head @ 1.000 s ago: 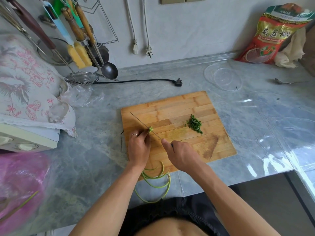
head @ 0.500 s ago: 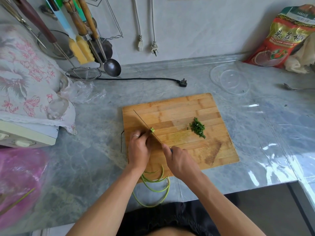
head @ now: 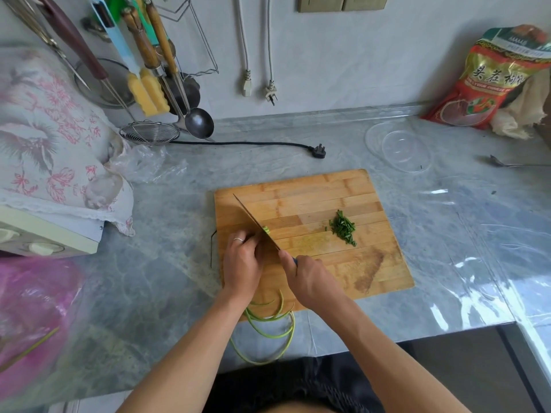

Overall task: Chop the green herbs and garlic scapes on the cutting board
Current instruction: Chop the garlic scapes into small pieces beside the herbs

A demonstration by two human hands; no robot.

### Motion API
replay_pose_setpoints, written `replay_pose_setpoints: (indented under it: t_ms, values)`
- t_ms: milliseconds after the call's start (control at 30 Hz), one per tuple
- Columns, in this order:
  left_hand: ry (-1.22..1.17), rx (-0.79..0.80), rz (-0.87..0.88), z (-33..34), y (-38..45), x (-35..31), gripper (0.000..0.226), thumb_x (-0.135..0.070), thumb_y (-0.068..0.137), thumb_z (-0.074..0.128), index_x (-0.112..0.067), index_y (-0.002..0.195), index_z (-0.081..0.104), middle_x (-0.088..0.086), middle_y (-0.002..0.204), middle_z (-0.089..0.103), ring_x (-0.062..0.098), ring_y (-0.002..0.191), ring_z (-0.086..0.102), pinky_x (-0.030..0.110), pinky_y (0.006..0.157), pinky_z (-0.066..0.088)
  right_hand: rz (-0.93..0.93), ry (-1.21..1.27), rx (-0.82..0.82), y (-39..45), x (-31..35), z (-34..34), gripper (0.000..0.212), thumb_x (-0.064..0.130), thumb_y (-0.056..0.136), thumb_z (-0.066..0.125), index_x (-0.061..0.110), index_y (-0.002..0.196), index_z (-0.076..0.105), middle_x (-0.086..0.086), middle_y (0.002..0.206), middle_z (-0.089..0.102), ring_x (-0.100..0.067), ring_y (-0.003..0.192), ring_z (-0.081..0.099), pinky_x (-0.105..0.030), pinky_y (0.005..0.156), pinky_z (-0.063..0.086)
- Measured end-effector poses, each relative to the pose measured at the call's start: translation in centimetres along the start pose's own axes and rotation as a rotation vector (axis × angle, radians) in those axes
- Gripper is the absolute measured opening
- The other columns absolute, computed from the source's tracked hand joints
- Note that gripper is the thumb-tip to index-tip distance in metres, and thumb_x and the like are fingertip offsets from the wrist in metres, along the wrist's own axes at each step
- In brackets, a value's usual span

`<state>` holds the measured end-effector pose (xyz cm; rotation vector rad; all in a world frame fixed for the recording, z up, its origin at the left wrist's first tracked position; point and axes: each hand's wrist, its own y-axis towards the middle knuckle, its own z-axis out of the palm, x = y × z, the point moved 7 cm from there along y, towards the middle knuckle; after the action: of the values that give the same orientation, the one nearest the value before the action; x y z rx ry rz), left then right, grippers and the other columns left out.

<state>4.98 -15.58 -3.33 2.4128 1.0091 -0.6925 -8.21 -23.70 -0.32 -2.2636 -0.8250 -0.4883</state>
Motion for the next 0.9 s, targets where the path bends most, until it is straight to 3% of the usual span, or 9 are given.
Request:
replay_pose_setpoints:
  t_ms: [167, 333, 533, 667, 800, 900]
  values:
    - [-0.020, 0.010, -0.028, 0.0, 0.0, 0.1, 0.012, -0.014, 0.087, 0.071, -0.013, 0.098, 0.076, 0.006, 0.090, 0.064, 0.026, 0.091, 0.054, 0.039, 0.070, 0.052, -0.021, -0.003, 0.009, 0.7, 1.6, 0.0, 0.059, 0.064, 0.097, 0.018, 0.018, 0.068, 0.042, -0.002, 0.063, 0.044, -0.014, 0.053, 0.039, -0.036, 0.062, 0.039]
    - [0.033, -0.006, 0.001, -0.1, -0.2, 0.0, 0.022, -0.003, 0.085, 0.068, -0.010, 0.105, 0.074, 0.009, 0.094, 0.063, 0.031, 0.094, 0.055, 0.040, 0.073, 0.052, 0.014, 0.093, -0.025, -0.5, -1.0, 0.1, 0.062, 0.062, 0.096, 0.026, 0.011, 0.066, 0.043, -0.008, 0.060, 0.049, -0.024, 0.052, 0.045, -0.040, 0.054, 0.041]
    - [0.053, 0.003, 0.028, 0.1, -0.3, -0.1, 0.021, -0.005, 0.085, 0.069, -0.008, 0.106, 0.072, 0.010, 0.097, 0.061, 0.030, 0.096, 0.054, 0.041, 0.073, 0.053, 0.055, 0.070, -0.007, -0.1, 0.1, 0.5, 0.064, 0.063, 0.097, 0.017, 0.011, 0.083, 0.051, -0.001, 0.063, 0.045, -0.012, 0.054, 0.039, -0.030, 0.059, 0.036]
    - [0.076, 0.017, 0.017, 0.1, -0.5, 0.1, 0.025, -0.006, 0.084, 0.067, -0.010, 0.107, 0.075, 0.009, 0.099, 0.063, 0.031, 0.095, 0.058, 0.041, 0.077, 0.054, 0.028, 0.132, -0.041, 0.7, 0.3, -0.2, 0.060, 0.058, 0.100, 0.022, 0.012, 0.066, 0.042, -0.002, 0.060, 0.045, -0.019, 0.054, 0.043, -0.032, 0.050, 0.030]
    - [-0.024, -0.003, -0.041, -0.7, -0.3, 0.2, 0.033, -0.027, 0.092, 0.049, -0.012, 0.101, 0.077, 0.007, 0.093, 0.066, 0.029, 0.088, 0.061, 0.036, 0.073, 0.051, 0.003, 0.154, -0.068, -0.1, -0.1, -1.0, 0.060, 0.058, 0.100, 0.027, 0.013, 0.061, 0.035, -0.004, 0.056, 0.042, -0.020, 0.052, 0.040, -0.033, 0.050, 0.029]
    - [-0.072, -0.036, -0.119, -0.8, -0.4, 0.7, 0.019, -0.018, 0.093, 0.061, -0.011, 0.102, 0.077, 0.007, 0.092, 0.068, 0.026, 0.087, 0.062, 0.029, 0.072, 0.045, -0.030, 0.100, -0.082, -1.1, -0.1, -1.1, 0.060, 0.056, 0.100, 0.029, 0.011, 0.061, 0.037, -0.008, 0.056, 0.044, -0.024, 0.053, 0.042, -0.035, 0.051, 0.032]
